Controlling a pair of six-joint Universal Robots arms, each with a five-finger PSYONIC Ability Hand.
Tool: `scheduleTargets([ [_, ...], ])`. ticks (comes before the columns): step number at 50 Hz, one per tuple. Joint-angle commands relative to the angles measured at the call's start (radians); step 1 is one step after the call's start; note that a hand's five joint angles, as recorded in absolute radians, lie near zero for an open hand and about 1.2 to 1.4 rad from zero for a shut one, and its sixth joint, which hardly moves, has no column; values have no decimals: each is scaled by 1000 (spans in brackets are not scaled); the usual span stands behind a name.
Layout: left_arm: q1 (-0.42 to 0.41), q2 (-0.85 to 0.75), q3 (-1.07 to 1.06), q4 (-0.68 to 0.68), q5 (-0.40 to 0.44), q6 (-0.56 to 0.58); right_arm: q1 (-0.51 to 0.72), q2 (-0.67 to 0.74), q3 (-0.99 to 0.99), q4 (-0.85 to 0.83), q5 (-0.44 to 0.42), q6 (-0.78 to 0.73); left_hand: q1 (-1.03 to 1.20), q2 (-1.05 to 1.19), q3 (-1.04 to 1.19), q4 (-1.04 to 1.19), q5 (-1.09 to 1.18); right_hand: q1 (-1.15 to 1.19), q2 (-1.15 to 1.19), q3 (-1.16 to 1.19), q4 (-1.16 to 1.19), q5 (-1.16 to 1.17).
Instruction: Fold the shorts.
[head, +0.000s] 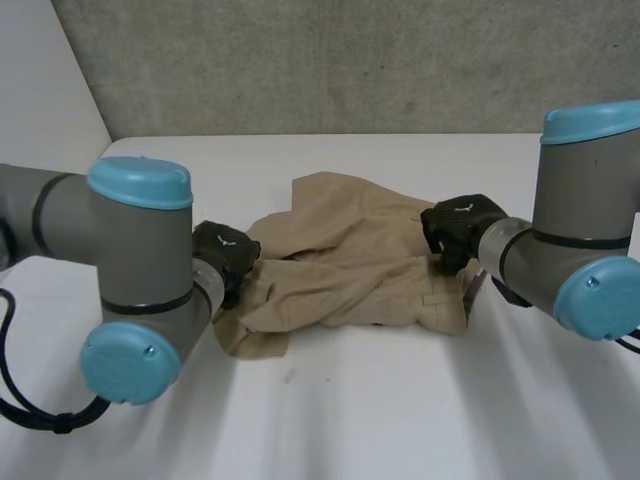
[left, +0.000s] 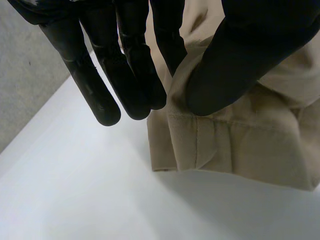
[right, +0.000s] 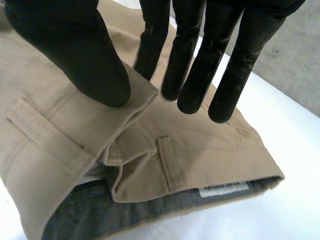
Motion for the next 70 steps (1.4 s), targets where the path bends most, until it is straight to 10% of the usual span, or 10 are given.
scheduleTargets([
  [1,3,-29,35,-18,-6,-7,-15,-29,-6,115,-29,36,272,199,206,193,246,-146,-289,-291,-292,-313],
  [11,5,-34,36,-18,-6,-9,-17,-119,94,233,-152,73,272,199,206,193,246,-249,-392,-394,-394,-416],
  [45,23,-28,-1,-18,-1,-61,68,-382,735,-262,-50,71,272,199,206,193,246,-202,-345,-347,-348,-369],
  [70,25,-23,-15,-20,6,-107,94,-273,888,-612,-6,43,272,199,206,193,246,47,-96,-98,-98,-120],
])
